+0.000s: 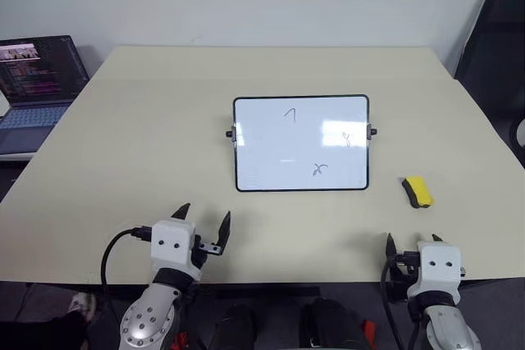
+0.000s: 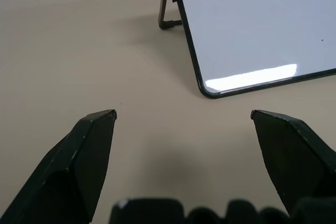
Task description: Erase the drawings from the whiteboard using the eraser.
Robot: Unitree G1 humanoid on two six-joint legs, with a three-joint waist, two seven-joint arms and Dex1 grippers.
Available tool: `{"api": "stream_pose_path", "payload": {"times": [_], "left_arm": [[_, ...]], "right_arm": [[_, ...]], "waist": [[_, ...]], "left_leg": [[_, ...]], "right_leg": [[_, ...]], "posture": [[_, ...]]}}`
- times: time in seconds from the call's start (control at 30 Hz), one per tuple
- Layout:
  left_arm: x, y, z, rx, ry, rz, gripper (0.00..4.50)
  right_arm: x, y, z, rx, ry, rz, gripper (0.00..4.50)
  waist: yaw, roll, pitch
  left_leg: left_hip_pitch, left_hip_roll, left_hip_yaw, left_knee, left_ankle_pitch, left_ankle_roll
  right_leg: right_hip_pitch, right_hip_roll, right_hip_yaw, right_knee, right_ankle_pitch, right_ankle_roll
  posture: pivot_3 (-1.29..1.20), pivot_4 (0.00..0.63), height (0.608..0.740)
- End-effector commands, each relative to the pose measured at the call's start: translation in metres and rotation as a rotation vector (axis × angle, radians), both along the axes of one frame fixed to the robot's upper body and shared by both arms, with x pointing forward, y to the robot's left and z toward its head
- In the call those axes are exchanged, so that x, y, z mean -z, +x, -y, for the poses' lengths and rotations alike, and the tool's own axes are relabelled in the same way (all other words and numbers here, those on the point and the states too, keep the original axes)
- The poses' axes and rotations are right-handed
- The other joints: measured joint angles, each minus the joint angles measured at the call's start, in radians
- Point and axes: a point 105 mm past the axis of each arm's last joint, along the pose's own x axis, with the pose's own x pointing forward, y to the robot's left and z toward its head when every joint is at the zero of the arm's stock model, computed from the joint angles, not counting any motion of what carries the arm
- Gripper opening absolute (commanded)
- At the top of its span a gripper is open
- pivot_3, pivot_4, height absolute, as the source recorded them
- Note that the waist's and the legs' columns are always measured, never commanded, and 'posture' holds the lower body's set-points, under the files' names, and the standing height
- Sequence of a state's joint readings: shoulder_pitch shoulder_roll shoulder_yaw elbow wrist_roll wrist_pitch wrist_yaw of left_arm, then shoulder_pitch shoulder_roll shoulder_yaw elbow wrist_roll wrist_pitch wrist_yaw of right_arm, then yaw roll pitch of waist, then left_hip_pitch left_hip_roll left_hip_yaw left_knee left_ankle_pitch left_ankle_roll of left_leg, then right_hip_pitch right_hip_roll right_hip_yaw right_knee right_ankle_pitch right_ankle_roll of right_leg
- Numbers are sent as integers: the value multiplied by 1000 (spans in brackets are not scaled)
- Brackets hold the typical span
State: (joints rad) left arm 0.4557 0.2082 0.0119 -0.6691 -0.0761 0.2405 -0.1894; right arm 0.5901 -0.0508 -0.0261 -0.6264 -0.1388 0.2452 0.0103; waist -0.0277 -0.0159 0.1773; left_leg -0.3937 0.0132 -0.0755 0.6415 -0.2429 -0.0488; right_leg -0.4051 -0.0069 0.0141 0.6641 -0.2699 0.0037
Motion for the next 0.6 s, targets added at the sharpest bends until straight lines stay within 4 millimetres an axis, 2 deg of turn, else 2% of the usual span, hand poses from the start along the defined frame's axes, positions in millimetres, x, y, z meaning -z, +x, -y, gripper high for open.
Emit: {"api": "stream_pose_path", "payload": {"times": [0.03, 0.27, 0.6], "left_arm": [[-15, 1, -1, 16, 12, 50, 4500], [-17, 9, -7, 7, 29, 68, 4500], [-17, 19, -5, -9, 21, 95, 4500]], "right_arm": [[-15, 1, -3, 5, -1, 61, 4463], [-13, 9, 0, 18, 0, 79, 4463], [-15, 25, 7, 30, -11, 115, 4463]], "waist": [[0, 0, 0], [1, -1, 0], [1, -1, 0]], "left_leg": [[0, 0, 0, 0, 0, 0], [0, 0, 1, 0, 0, 0], [0, -1, 1, 0, 0, 0]], "right_leg": [[0, 0, 0, 0, 0, 0], [0, 0, 0, 0, 0, 0], [0, 0, 0, 1, 0, 0]], "posture": [[0, 150, 740], [0, 150, 740], [0, 150, 740]]}}
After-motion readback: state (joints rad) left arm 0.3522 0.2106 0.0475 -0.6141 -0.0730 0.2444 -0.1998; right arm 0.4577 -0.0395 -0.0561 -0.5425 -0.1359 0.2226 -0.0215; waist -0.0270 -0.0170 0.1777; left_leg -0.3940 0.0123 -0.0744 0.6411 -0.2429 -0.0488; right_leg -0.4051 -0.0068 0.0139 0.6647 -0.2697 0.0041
